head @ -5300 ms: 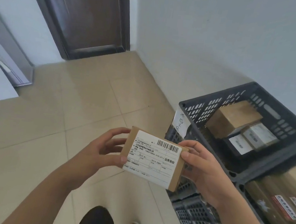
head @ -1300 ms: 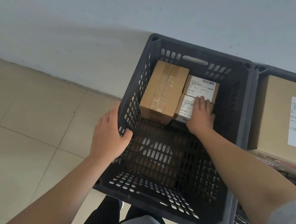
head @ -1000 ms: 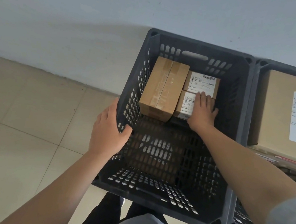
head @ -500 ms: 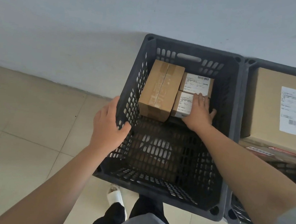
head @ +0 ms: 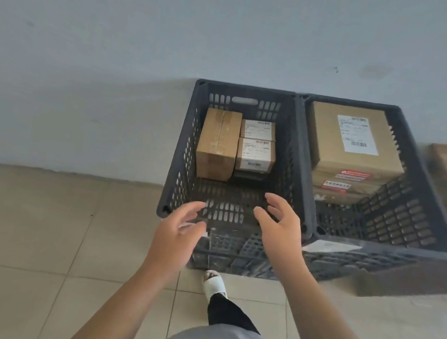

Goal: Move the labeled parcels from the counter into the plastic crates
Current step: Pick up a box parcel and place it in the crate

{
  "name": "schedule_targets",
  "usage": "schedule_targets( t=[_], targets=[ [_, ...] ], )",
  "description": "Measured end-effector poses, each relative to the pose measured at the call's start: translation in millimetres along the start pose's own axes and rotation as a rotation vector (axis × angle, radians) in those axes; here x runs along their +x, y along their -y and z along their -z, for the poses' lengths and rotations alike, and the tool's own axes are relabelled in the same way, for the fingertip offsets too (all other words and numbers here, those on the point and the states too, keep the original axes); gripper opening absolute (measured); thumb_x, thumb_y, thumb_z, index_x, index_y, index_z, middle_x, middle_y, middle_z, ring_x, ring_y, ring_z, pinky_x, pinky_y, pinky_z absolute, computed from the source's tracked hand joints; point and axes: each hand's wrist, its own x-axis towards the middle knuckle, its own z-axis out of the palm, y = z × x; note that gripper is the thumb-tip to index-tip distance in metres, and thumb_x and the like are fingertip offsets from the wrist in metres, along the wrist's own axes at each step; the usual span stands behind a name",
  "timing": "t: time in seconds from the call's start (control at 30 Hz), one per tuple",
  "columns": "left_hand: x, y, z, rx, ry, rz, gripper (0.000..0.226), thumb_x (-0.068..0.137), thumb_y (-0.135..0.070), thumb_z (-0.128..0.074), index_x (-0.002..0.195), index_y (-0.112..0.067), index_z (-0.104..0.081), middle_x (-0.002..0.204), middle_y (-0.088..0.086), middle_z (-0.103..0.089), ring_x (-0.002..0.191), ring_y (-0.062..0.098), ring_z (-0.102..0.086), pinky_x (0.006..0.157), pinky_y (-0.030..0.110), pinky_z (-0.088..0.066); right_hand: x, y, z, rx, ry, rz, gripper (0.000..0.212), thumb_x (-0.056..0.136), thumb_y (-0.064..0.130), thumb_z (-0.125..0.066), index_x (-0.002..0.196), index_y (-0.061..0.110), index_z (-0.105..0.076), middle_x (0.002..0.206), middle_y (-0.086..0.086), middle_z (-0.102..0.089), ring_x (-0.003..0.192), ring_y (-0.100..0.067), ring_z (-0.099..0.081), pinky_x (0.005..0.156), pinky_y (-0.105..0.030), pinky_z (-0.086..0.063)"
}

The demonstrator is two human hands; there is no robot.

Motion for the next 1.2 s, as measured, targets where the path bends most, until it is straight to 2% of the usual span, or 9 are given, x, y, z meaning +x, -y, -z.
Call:
schedule_targets(
  t=[0.1,0.2,0.33,0.5,0.67,0.8,0.97,1.03,1.2],
  targets=[
    [-41,10,-6,-0.072,0.060,-0.017,0.035,0.099,-0.016,-0.065,0.110,-0.049,-0.067,0.111,-0.038,-0.068,0.108,-0.013,-0.063,0.088,0.012,-0.046,-72,-9,5,0.073,-0.006,0.006,0.036,0.101,0.027,-0.065,0.135,0.035,-0.060,0.132,0.018,-0.061,0.125,-0.006,-0.055,0.106,-0.036,-0.047],
    [-83,17,-20,-0.114,0.122,-0.010,0.031,0.100,-0.017,-0.065,0.110,-0.046,-0.068,0.110,-0.034,-0.070,0.106,-0.012,-0.064,0.096,0.020,-0.050,-129,-21,19,0.079,-0.012,0.008,0.036,0.100,0.024,-0.065,0.135,0.031,-0.063,0.130,0.018,-0.064,0.122,-0.005,-0.059,0.101,-0.032,-0.049],
    [-135,11,-49,-0.131,0.270,0.010,0.029,0.099,-0.019,-0.064,0.115,-0.042,-0.069,0.117,-0.025,-0.071,0.113,-0.005,-0.064,0.107,0.036,-0.051,-184,-36,56,0.142,-0.086,0.015,0.032,0.099,0.019,-0.067,0.129,0.028,-0.067,0.122,0.018,-0.068,0.113,0.001,-0.064,0.083,-0.016,-0.047],
    [-173,-14,-96,-0.131,0.394,-0.050,0.026,0.099,-0.023,-0.065,0.115,-0.042,-0.071,0.115,-0.026,-0.072,0.112,-0.005,-0.065,0.108,0.037,-0.052,-221,-58,119,0.253,-0.242,0.041,0.024,0.098,0.012,-0.067,0.116,0.027,-0.072,0.111,0.014,-0.073,0.092,0.009,-0.068,0.067,-0.005,-0.050],
    [-197,-40,-160,-0.129,0.447,-0.077,0.031,0.097,-0.017,-0.067,0.105,-0.046,-0.075,0.110,-0.019,-0.075,0.106,-0.004,-0.068,0.098,0.031,-0.053,-235,-81,185,0.355,-0.330,0.079,0.024,0.097,0.008,-0.067,0.111,0.027,-0.074,0.105,0.011,-0.075,0.091,0.006,-0.069,0.071,-0.010,-0.051],
    [-222,-69,-250,-0.112,0.501,-0.071,0.026,0.098,-0.014,-0.066,0.108,-0.036,-0.076,0.107,-0.015,-0.076,0.101,0.000,-0.070,0.089,0.026,-0.056,-245,-113,279,0.426,-0.447,0.084,0.023,0.096,0.005,-0.067,0.105,0.024,-0.076,0.096,0.013,-0.076,0.083,0.006,-0.068,0.072,-0.011,-0.051],
    [-261,-95,-377,-0.129,0.586,-0.052,0.026,0.097,-0.004,-0.064,0.106,-0.025,-0.077,0.104,-0.001,-0.077,0.087,0.014,-0.068,0.087,0.035,-0.059,-261,-173,405,0.507,-0.632,0.029,0.020,0.097,0.005,-0.067,0.102,0.022,-0.076,0.096,0.005,-0.076,0.088,-0.007,-0.069,0.083,-0.030,-0.054],
    [-276,-100,-419,-0.134,0.616,-0.045,0.027,0.097,-0.001,-0.063,0.105,-0.023,-0.077,0.106,0.004,-0.076,0.090,0.017,-0.068,0.091,0.040,-0.057,-266,-194,444,0.523,-0.669,0.011,0.020,0.098,0.006,-0.066,0.102,0.023,-0.076,0.096,0.005,-0.077,0.092,-0.009,-0.071,0.086,-0.033,-0.055],
    [-295,-120,-491,-0.067,0.674,-0.040,0.031,0.096,-0.002,-0.064,0.099,-0.029,-0.080,0.104,0.000,-0.077,0.102,0.019,-0.071,0.095,0.042,-0.058,-269,-227,516,0.560,-0.741,-0.017,0.023,0.097,0.008,-0.067,0.098,0.029,-0.077,0.090,0.015,-0.078,0.084,0.001,-0.071,0.084,-0.033,-0.056]
  ],
)
